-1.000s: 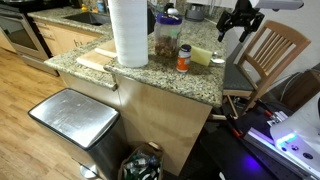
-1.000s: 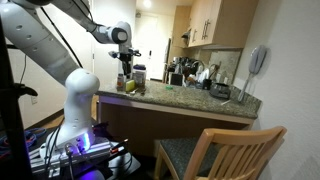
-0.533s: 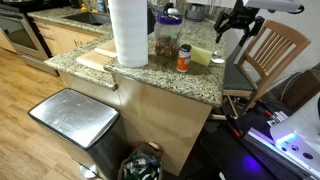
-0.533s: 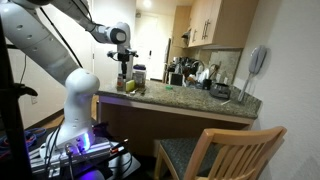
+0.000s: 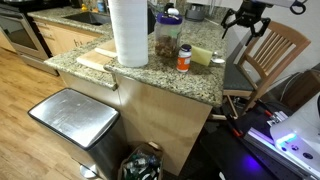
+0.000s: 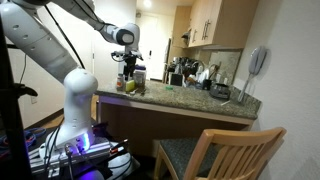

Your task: Move the white spoon to the right, move the silver spoon to the right

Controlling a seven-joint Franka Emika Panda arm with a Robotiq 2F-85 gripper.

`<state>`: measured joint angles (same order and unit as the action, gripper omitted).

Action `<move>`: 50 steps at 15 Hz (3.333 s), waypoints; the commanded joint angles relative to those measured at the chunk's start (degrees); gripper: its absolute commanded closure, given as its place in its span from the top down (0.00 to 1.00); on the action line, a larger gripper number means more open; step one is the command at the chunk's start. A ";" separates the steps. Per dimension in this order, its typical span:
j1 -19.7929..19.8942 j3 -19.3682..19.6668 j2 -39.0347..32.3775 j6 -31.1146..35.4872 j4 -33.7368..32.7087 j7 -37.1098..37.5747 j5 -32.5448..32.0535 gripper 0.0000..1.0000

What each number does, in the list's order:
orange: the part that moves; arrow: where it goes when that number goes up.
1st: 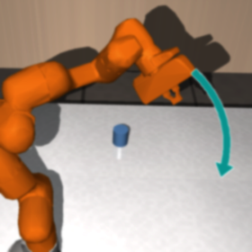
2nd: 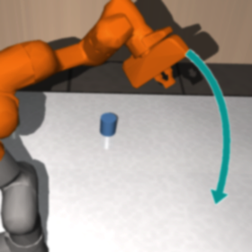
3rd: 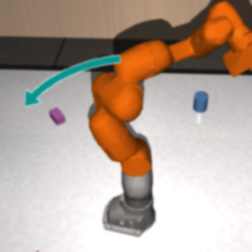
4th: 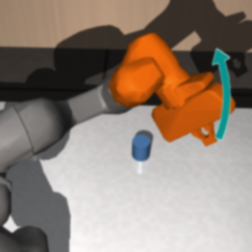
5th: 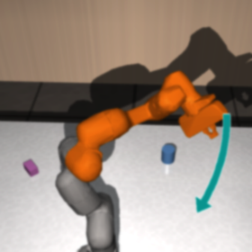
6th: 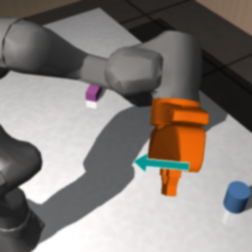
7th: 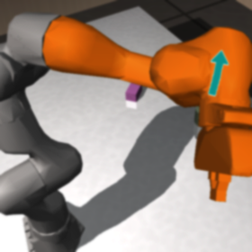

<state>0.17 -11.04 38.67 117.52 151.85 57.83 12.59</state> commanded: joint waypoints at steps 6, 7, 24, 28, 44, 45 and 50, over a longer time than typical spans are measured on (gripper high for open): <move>5.06 4.04 -0.47 -0.14 -0.05 2.41 -0.04 1.00; 5.11 3.80 -1.80 -0.17 -0.27 3.74 0.73 1.00; 0.98 2.16 -15.43 13.52 1.35 28.63 14.70 1.00; -0.32 0.44 -17.32 20.74 2.80 34.05 13.91 1.00; -4.09 -0.13 -20.70 26.38 4.15 44.15 9.62 0.60; -4.16 -0.20 -20.70 26.37 4.03 44.45 9.53 0.52; -4.20 -0.46 -19.94 25.99 4.18 47.12 8.73 0.18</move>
<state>-3.96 -11.35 19.81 141.70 155.38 103.17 22.37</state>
